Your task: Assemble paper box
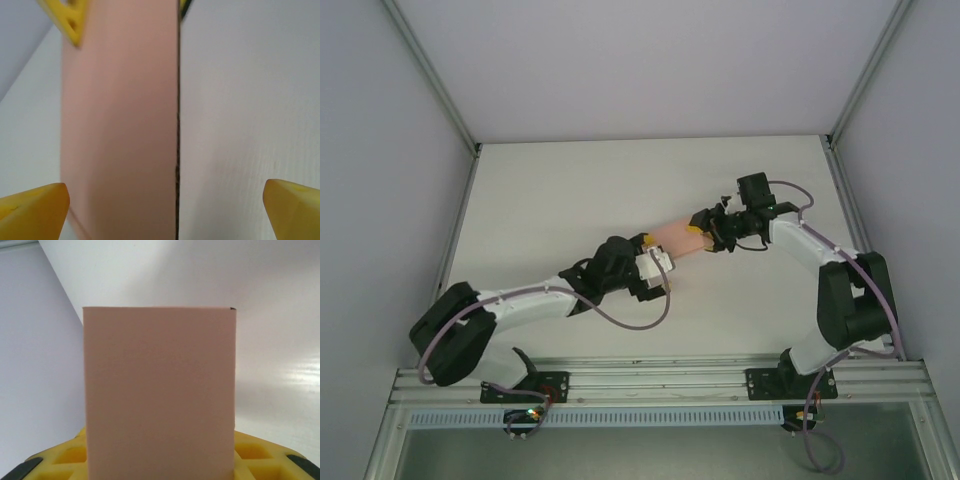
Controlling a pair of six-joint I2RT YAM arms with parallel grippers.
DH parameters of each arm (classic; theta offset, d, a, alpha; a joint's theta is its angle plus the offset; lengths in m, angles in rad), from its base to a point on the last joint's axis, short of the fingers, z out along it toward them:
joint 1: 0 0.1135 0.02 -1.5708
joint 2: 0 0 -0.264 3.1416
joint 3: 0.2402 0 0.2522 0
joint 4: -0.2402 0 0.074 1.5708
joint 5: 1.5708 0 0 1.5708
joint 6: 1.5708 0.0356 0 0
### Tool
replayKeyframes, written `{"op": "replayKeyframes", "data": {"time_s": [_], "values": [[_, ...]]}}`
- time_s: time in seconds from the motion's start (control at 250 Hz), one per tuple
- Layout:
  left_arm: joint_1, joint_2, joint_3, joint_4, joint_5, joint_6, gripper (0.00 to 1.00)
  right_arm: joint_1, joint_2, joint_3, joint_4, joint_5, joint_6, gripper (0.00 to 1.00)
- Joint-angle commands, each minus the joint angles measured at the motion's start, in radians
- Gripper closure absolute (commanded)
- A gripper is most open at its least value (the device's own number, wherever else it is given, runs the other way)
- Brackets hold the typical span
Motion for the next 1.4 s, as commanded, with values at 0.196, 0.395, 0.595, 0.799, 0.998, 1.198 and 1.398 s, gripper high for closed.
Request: {"op": "replayKeyframes", "data": {"time_s": [0.196,0.395,0.595,0.799,0.998,1.198,1.398], "values": [[-0.034,0.100,0.012,0.273,-0.244,0.137,0.00,-0.001,-0.061,-0.009,-0.169,-0.053,0.031,0.64],[-0.046,0.103,0.008,0.313,-0.171,0.115,0.01,0.002,-0.085,-0.044,-0.125,-0.049,0.069,0.63],[-0.044,0.099,-0.005,0.375,-0.157,0.091,0.09,0.004,-0.078,-0.081,-0.070,-0.078,0.112,0.63],[-0.045,0.098,-0.016,0.436,-0.142,0.084,0.21,0.017,-0.074,-0.118,0.000,-0.085,0.148,0.62],[-0.045,0.084,-0.012,0.407,-0.134,0.088,0.36,0.028,-0.049,-0.140,0.025,-0.104,0.140,0.58],[-0.042,0.061,-0.015,0.365,-0.143,0.095,0.45,0.030,-0.068,-0.137,0.003,-0.061,0.101,0.47],[-0.007,0.003,0.007,0.185,-0.062,0.068,0.48,0.029,-0.161,-0.099,-0.048,0.150,-0.051,0.04]]}}
